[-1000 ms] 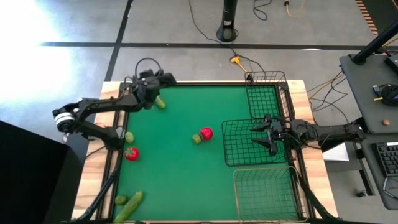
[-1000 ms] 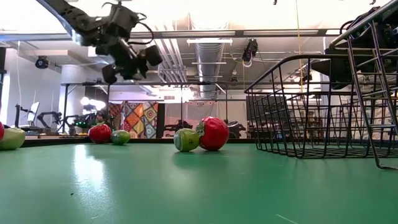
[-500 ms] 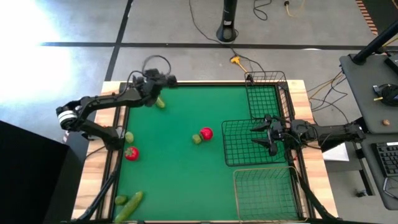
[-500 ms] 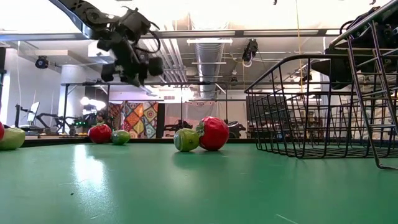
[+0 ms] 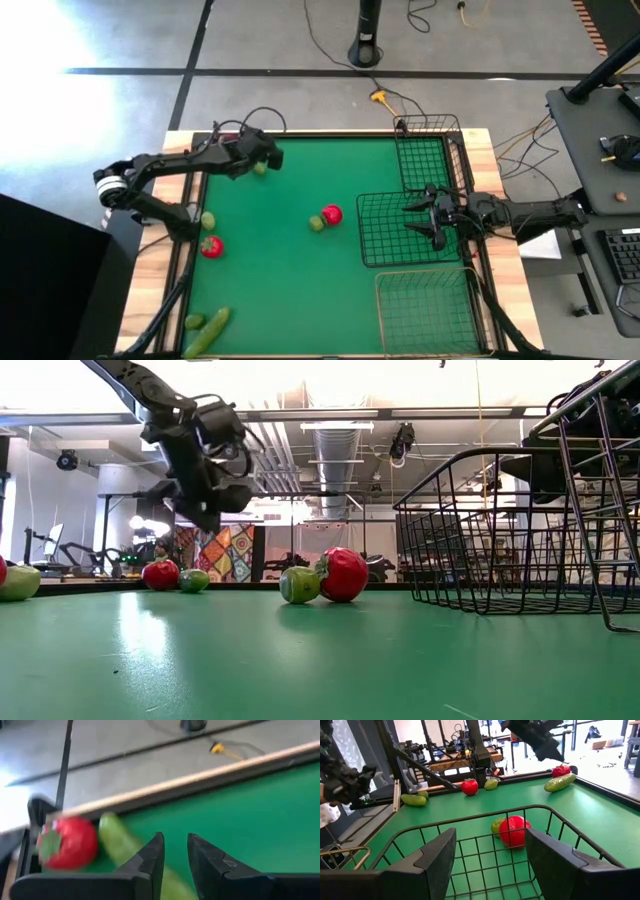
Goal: Sort produce into baskets
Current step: Put the top cucumber into the top black wire basket
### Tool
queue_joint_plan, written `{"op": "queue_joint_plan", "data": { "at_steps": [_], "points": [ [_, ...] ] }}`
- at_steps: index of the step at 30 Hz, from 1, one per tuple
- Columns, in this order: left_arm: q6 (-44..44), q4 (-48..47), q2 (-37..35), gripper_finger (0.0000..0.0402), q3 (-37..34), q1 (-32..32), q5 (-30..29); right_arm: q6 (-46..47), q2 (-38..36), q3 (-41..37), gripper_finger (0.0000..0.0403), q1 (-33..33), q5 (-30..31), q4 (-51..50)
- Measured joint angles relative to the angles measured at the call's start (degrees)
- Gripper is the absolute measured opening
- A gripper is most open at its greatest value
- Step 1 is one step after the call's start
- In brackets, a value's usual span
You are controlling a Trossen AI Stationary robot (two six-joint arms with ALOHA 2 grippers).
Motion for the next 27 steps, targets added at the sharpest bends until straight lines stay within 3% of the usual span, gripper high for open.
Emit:
{"op": "queue_joint_plan", "data": {
  "at_steps": [18,27],
  "points": [
    [-36.81,-4.64,13.41,0.0291,-0.41,-2.01,-6.96,0.01,0.07,0.02,0.0228,0.0,0.01,0.0],
    [-50.31,-3.65,18.45,0.0317,-0.14,-1.37,-9.29,0.01,0.07,0.0,0.0228,0.0,0.02,0.0]
  ]
}}
